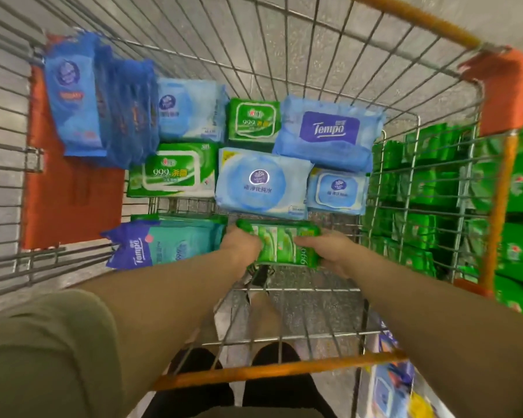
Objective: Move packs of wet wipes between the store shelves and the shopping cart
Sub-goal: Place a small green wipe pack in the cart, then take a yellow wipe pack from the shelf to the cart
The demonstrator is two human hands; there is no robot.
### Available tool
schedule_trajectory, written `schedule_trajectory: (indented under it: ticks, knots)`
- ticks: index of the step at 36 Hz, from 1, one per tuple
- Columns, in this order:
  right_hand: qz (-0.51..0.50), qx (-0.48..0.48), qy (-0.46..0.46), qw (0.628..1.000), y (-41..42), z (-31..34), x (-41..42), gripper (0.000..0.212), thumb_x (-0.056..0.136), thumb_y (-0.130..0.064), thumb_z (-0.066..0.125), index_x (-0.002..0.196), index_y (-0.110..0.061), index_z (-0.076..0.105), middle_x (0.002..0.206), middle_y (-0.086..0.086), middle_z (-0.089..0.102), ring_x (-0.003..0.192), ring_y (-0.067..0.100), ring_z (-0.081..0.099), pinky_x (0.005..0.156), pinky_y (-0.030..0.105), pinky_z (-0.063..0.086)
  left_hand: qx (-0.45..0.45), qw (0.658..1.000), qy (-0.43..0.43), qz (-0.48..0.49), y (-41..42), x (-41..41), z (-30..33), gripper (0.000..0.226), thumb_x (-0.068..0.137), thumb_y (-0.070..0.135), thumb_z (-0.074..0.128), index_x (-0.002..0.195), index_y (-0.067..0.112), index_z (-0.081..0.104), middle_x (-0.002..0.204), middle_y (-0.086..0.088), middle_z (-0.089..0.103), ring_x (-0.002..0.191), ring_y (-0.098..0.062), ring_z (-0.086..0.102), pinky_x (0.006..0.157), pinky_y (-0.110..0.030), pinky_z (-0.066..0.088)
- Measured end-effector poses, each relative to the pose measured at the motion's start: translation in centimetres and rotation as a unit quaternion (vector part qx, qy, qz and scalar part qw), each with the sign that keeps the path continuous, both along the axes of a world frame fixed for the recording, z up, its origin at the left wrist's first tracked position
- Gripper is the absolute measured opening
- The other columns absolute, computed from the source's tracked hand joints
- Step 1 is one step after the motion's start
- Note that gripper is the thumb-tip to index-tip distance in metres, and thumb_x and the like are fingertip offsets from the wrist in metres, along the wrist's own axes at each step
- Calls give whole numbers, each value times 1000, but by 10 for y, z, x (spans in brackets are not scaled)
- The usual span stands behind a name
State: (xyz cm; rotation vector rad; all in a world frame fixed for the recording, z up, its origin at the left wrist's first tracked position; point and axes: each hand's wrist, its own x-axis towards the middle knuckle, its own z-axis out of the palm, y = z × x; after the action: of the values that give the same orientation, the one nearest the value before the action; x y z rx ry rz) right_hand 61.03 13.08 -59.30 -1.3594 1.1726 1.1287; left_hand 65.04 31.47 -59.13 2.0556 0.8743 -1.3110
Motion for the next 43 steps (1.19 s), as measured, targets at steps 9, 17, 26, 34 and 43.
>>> schedule_trajectory:
  ticks: [9,17,26,34,43]
  knots:
    - [143,-78,-21,986,-1,24,5,62,85,-42,80,129,-5,57,116,11,61,97,25,62,78,29,47,-17,999,-27,36,-9,4,38,67,82,37,57,138,7,36,123,-15,62,106,-35,64,92,-44,55]
    - [394,-126,-64,908,-16,77,17,42,98,-45,55,108,-7,70,111,17,68,103,32,64,76,30,46,-25,994,-20,-102,-2,11,94,56,94,43,51,138,7,51,135,-17,57,119,-35,57,93,-32,47]
    - [408,-172,-154,883,-37,174,24,55,102,-47,49,143,-11,51,147,16,54,130,31,53,103,35,44,-60,953,-76,-288,12,37,174,29,87,43,57,73,17,56,74,-4,59,73,-25,58,69,-37,49]
    - [383,-259,-282,841,-52,281,52,57,100,-56,50,139,-16,55,113,3,68,97,19,63,72,27,42,-5,871,-281,-403,-5,88,280,73,74,73,53,125,21,60,130,-9,60,120,-31,57,95,-39,50]
    - [344,-377,-346,788,-49,407,67,79,92,-73,43,152,-21,46,155,2,48,140,23,47,112,32,37,-23,759,-409,-506,-11,128,397,89,79,80,52,150,28,39,154,0,39,139,-25,40,113,-44,37]
